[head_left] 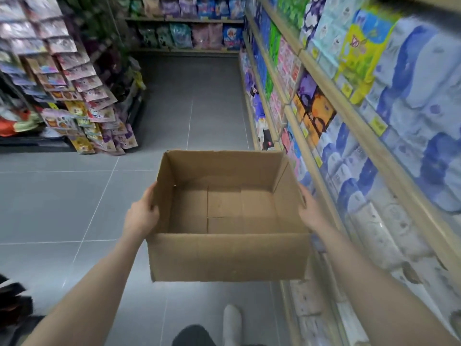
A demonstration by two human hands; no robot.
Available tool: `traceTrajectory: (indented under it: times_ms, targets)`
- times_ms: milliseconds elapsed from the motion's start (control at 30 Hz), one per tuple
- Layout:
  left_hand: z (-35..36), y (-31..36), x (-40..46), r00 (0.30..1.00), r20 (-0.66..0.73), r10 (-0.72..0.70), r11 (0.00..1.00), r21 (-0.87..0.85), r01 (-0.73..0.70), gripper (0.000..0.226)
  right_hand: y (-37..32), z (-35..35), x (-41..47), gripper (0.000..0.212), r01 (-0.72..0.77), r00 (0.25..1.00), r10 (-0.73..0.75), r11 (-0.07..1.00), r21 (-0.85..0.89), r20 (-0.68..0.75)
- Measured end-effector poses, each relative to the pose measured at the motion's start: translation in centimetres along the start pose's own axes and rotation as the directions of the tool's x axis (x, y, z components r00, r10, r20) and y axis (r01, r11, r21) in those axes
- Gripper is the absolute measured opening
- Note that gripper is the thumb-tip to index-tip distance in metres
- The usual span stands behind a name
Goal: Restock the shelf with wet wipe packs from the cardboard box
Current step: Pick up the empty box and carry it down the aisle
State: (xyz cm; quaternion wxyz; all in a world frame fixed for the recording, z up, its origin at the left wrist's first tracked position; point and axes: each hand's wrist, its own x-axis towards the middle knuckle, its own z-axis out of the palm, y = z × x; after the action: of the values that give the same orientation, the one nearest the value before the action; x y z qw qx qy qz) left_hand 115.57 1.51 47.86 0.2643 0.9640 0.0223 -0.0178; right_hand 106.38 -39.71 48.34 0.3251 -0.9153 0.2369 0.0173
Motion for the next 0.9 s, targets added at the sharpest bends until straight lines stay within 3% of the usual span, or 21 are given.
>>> traceTrajectory:
  times_ms: [333,700,900]
  targets:
    - [1.8,3.7,17.6,1.0,0.015,-0.018,1.0,-0.007,0.018,0.068,-5.5,0.3,18.3,0.072,0.013,1.0,-0.012,1.0,-0.009,0.022]
    - [2.6,8.0,43.8,0.996,0.09,0.006,1.0,0.013,-0.007,0.071,-14.7,1.0,39.6,0.07,-0.057,0.998,0.057,0.996,-0.073,-0.006]
    - [2.6,11.8,55.6,0.996,0.07,0.048,0.999,0.012,-0.049,0.07,-17.8,0.8,51.5,0.078,-0.093,0.996,0.094,0.995,0.022,-0.014]
